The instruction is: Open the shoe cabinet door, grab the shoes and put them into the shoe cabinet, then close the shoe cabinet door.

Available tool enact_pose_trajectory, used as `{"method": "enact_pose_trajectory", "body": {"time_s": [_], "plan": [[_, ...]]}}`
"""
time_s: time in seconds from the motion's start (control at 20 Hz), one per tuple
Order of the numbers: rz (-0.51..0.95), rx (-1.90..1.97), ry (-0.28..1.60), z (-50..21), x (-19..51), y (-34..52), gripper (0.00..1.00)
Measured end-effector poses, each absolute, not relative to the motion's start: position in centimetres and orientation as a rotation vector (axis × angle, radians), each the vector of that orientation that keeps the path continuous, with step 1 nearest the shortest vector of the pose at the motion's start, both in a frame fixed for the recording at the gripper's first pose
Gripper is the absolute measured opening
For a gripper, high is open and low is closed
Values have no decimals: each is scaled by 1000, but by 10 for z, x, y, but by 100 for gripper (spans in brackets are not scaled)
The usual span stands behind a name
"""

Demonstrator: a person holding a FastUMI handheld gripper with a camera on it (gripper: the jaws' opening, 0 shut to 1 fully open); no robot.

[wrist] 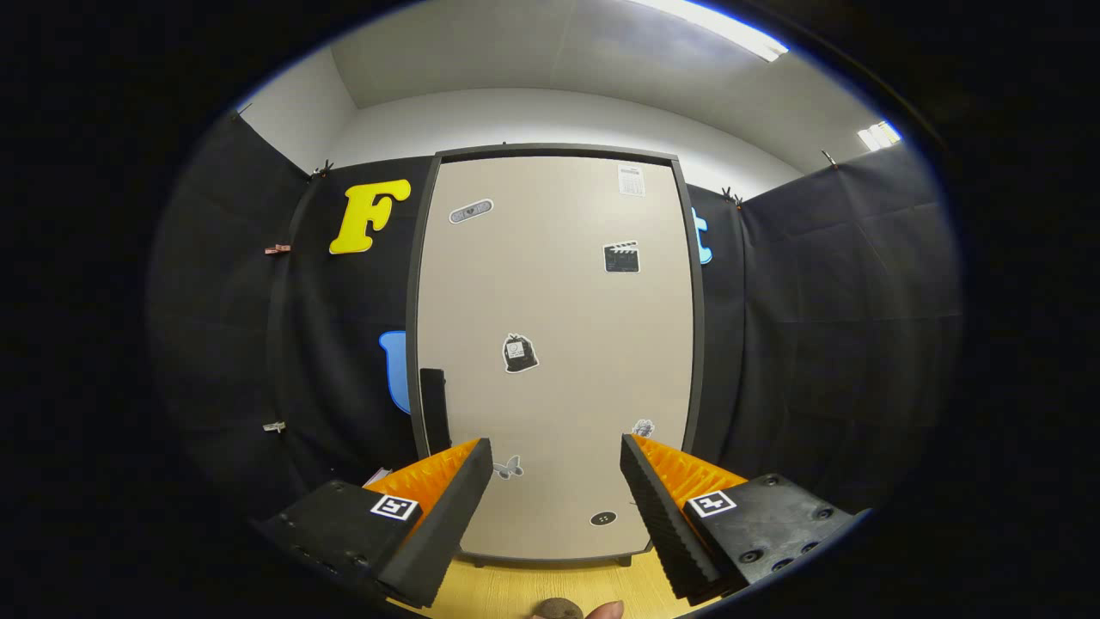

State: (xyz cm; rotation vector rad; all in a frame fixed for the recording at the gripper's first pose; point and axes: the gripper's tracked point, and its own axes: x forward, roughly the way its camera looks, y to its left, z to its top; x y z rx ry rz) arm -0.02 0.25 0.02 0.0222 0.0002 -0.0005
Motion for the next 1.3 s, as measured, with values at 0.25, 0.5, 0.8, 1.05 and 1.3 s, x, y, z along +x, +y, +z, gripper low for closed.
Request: {"method": "enact_pose_trajectory", "body": {"time_s": [0.25, 0.5, 0.8, 1.05, 1.3], "plan": [[5, 22, 2, -2, -1, 11, 97], [58, 72, 14, -4, 11, 36, 97], [113, 114, 58, -16, 64, 90, 97], [114, 148, 97, -33, 114, 124, 97], [121, 137, 116, -54, 152, 151, 99]]}}
